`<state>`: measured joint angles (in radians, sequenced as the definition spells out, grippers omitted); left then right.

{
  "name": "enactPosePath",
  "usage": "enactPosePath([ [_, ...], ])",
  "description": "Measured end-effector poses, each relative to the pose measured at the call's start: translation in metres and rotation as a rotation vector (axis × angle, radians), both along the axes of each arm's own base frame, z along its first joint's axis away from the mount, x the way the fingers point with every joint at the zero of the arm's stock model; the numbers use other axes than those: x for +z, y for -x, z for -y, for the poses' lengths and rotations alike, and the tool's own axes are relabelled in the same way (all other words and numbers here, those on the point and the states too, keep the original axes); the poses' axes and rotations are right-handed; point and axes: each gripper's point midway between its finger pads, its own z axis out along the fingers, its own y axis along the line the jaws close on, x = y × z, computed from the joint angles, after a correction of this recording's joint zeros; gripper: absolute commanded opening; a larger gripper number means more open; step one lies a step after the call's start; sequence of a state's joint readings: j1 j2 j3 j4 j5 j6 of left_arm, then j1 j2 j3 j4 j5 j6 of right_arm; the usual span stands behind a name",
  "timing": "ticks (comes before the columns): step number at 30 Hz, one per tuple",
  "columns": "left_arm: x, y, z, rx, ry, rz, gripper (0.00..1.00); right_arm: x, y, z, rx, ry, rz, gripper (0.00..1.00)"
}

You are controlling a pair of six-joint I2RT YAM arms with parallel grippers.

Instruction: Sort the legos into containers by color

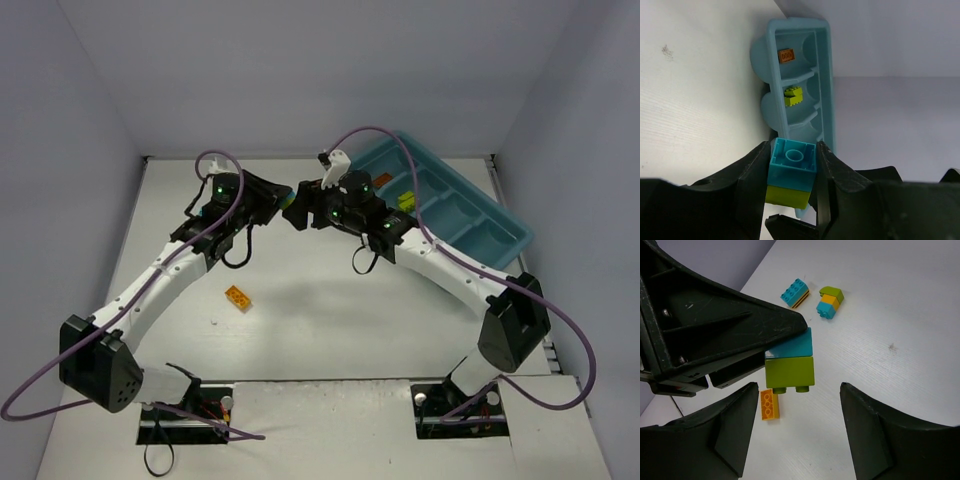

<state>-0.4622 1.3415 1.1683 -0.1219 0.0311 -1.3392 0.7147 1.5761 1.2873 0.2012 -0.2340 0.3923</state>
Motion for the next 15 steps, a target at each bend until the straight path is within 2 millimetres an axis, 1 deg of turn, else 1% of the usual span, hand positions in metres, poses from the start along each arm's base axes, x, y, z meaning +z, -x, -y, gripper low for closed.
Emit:
enactPosePath([
  [4, 0.0040, 0.0016, -0.0002, 0.002, 0.003, 0.010, 0.00, 0.0034, -0.0038, -0.0022, -0.008, -0.004, 0.009, 0.61],
  [10, 0.0057, 0.0051, 0.0023, -0.007, 0.004, 0.014, 0.00, 0.0046, -0.0070, -0.0063, -0.012, -0.007, 0.019, 0.52],
  [13, 0.0064, 0.0062, 0.0036, -0.010, 0.005, 0.016, 0.00, 0.0051, -0.0063, -0.0079, -0.010, -0.009, 0.021, 0.46],
  [15, 0.0068, 0.0068, 0.0039, -0.011, 0.005, 0.017, 0.00, 0.0061, -0.0052, -0.0096, -0.004, -0.012, 0.025, 0.36],
])
